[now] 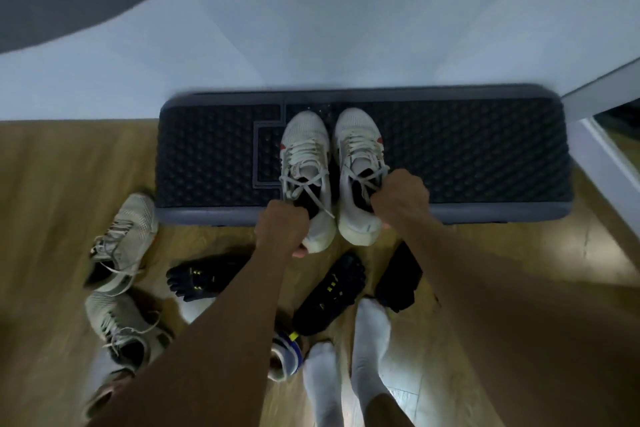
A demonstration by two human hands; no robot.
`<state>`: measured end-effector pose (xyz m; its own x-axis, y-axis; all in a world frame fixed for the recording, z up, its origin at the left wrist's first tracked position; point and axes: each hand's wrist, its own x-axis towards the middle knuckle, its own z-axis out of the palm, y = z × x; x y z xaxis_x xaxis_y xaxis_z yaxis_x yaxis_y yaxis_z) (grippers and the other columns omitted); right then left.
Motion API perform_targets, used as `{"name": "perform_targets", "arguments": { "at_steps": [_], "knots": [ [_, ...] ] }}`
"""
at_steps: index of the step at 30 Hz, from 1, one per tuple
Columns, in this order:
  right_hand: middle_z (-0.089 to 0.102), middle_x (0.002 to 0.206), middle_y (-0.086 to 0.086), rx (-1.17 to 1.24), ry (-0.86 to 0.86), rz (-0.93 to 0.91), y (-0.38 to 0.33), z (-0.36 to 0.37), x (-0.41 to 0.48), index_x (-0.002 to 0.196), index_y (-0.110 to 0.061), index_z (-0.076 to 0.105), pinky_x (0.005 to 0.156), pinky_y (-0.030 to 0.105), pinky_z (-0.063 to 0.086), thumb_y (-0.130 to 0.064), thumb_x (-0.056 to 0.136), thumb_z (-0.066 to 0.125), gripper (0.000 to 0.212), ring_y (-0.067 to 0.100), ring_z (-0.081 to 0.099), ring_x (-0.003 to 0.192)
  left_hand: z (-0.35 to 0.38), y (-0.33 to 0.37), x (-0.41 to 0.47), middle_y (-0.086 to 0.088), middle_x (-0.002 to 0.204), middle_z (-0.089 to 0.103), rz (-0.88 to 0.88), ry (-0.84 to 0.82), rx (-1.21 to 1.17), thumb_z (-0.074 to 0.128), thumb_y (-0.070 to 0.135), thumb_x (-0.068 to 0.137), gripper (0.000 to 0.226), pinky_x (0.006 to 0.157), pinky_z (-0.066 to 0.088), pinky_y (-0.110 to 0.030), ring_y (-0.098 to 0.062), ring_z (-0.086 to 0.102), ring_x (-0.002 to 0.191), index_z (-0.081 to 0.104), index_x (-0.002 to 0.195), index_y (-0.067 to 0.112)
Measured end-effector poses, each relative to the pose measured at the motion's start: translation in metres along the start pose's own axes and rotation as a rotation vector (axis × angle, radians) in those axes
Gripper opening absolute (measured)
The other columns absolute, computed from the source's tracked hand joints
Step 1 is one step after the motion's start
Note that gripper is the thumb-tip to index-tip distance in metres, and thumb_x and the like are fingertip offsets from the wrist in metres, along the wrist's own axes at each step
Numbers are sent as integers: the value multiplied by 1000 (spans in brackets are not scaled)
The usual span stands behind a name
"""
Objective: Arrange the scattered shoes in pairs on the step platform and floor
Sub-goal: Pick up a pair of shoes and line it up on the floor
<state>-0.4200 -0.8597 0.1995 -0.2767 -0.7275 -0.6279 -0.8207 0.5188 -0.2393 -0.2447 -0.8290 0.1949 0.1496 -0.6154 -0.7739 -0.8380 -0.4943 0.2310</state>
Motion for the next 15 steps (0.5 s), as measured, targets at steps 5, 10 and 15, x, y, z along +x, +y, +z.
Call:
{"name": "perform_targets", "arguments": {
  "at_steps": [5, 10, 15],
  "knots": [
    [64, 102, 14, 15, -7, -25, -2, -101, -92, 93, -6, 55, 69, 29, 42, -20, 86, 57, 16, 30, 63, 95, -59, 41, -106, -4, 73, 54, -169, 30, -488, 49, 11, 90, 31, 64, 60, -40, -24, 63, 69, 56, 116, -4],
    [54, 78, 6, 55, 57, -51, 11, -201, -220, 72, -6, 45, 61, 30, 42, -17, 86, 58, 21, 23, 57, 72, -109, 77, -236, -21, 104, 64, 13, -8, -425, 50, 9, 90, 35, 57, 60, -38, -28, 66, 72, 52, 123, -4],
    [43, 63, 0, 64, 323, -28, 53, -264, -354, 65, -9, 39, 58, 28, 36, -14, 86, 55, 27, 21, 49, 65, -123, 109, -363, -18, 108, 58, 354, -5, -232, 50, 12, 81, 59, 73, 57, -50, -40, 62, 90, 31, 137, 15]
  ]
}}
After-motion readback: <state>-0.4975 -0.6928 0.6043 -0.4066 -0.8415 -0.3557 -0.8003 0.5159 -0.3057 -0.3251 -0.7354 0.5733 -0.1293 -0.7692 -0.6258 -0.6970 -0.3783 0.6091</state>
